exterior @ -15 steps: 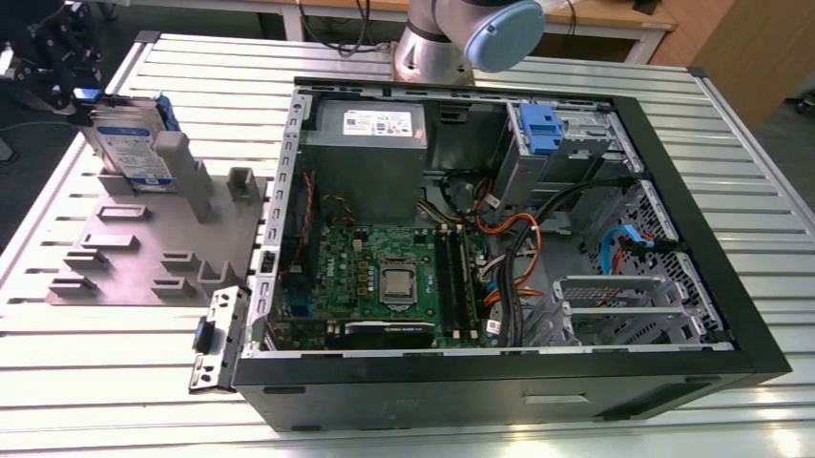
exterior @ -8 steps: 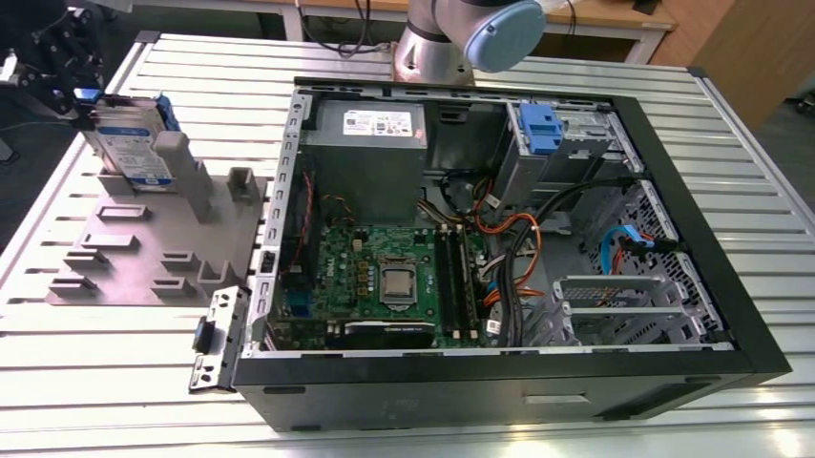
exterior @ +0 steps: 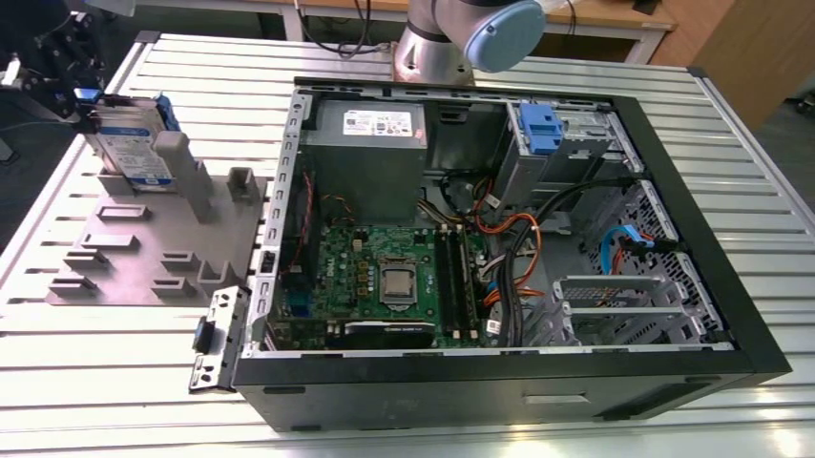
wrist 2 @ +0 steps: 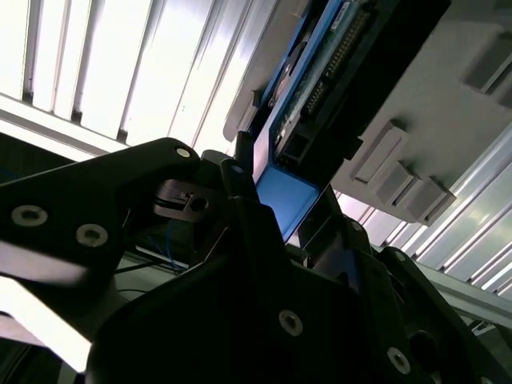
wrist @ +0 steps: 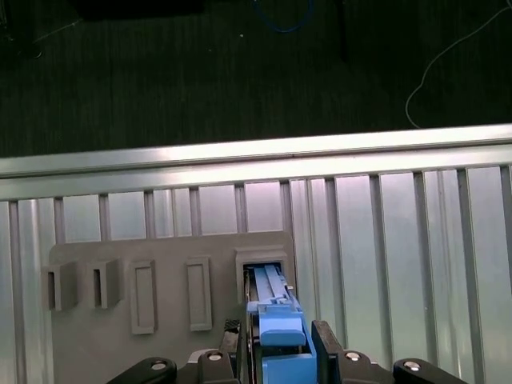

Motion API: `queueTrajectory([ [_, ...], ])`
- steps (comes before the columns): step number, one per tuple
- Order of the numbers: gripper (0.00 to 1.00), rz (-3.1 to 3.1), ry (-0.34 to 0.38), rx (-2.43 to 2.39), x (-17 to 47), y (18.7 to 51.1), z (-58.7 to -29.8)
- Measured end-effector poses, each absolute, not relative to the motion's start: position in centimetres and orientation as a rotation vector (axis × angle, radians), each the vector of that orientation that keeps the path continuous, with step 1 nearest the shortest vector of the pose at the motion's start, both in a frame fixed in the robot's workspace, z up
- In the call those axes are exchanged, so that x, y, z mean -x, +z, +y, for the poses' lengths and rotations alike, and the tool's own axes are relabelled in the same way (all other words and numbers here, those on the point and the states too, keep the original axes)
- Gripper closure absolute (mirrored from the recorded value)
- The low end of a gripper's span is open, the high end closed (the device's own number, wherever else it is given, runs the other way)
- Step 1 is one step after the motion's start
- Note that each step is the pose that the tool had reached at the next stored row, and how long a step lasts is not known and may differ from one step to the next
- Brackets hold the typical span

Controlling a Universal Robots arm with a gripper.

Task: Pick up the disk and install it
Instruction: 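Pick up the disk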

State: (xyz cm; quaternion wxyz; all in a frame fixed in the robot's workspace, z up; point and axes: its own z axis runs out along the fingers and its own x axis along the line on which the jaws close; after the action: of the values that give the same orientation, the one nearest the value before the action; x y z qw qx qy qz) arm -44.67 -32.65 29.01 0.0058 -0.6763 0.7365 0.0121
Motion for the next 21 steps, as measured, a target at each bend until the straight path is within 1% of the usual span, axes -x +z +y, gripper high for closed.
queueTrajectory([
  [14,0.53,2.297,0.039,2.125,44.67,28.97,-32.65],
  [15,0.54,2.297,0.039,2.125,44.67,28.97,-32.65],
  [17,0.54,2.297,0.039,2.125,44.67,28.97,-32.65],
  [18,0.61,2.297,0.039,2.125,44.67,28.97,-32.65],
  [21,0.61,2.297,0.039,2.125,44.67,28.97,-32.65],
])
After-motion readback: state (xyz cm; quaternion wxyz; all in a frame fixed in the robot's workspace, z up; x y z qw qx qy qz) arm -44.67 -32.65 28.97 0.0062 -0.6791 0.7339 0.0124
